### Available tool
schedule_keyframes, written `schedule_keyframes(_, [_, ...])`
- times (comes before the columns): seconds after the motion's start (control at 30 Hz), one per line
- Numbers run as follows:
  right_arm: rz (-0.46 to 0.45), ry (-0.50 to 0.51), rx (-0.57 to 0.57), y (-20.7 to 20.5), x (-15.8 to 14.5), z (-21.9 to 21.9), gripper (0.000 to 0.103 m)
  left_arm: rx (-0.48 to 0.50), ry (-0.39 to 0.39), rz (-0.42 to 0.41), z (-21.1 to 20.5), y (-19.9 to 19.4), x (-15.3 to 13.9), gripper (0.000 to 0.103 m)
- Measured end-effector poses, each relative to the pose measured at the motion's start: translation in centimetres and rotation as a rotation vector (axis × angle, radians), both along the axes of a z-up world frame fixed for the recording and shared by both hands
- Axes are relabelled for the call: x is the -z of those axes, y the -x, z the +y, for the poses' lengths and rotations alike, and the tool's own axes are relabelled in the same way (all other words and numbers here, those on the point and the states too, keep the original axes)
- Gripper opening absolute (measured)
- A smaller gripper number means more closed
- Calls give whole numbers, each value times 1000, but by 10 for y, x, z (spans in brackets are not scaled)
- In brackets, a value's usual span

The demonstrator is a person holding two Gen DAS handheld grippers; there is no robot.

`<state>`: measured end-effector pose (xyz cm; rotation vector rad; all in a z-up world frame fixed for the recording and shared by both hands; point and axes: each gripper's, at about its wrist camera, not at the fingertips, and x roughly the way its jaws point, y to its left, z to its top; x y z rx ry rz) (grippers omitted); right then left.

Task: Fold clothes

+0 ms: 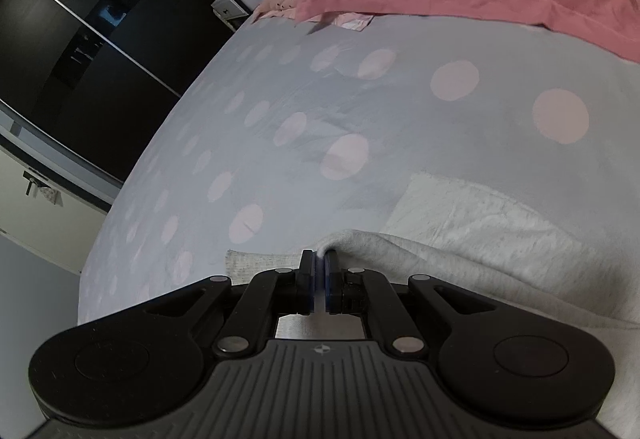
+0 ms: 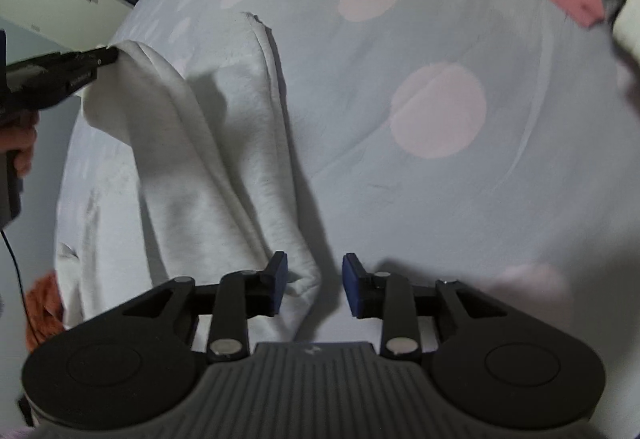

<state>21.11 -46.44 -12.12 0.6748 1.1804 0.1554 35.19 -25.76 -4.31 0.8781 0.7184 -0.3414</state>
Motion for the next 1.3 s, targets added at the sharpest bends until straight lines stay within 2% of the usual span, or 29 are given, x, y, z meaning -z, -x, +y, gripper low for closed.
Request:
schedule_keyframes(0.13, [56,-31,18,-2,18,5,34,7,24,3,1,-1,-8,2])
schedule_keyframes(0.27, [68,-100,7,0,30,11,13,65,36,-21,-11,-4,-19,2])
schedule_keyframes(0.43, [26,-7,0,3,17,18,11,183,-4,-56,-44,-7,-21,2])
schedule_keyframes(0.6, [44,-14,35,4,24,12,10,225,-106,-13,-74,-23,24,2])
schedule_keyframes(0.7, [53,-15,32,5,27,10,10,224,-128,17,-85,-35,52,3])
schedule_keyframes(0.83, [53,-3,15,5,22,16,11,172,-96,57,-88,-54,75,3])
schedule_keyframes(0.93, [62,2,13,5,24,18,11,110,-32,87,-80,-68,77,4])
schedule_keyframes(1.07, [69,10,10,5,26,19,11,78,63,116,-60,-72,59,14])
schedule_keyframes(1.23, [73,20,12,5,20,12,11,62,128,140,-31,-63,35,19])
schedule_keyframes(1.3, [67,38,11,4,12,12,16,33,156,152,-16,-58,26,31])
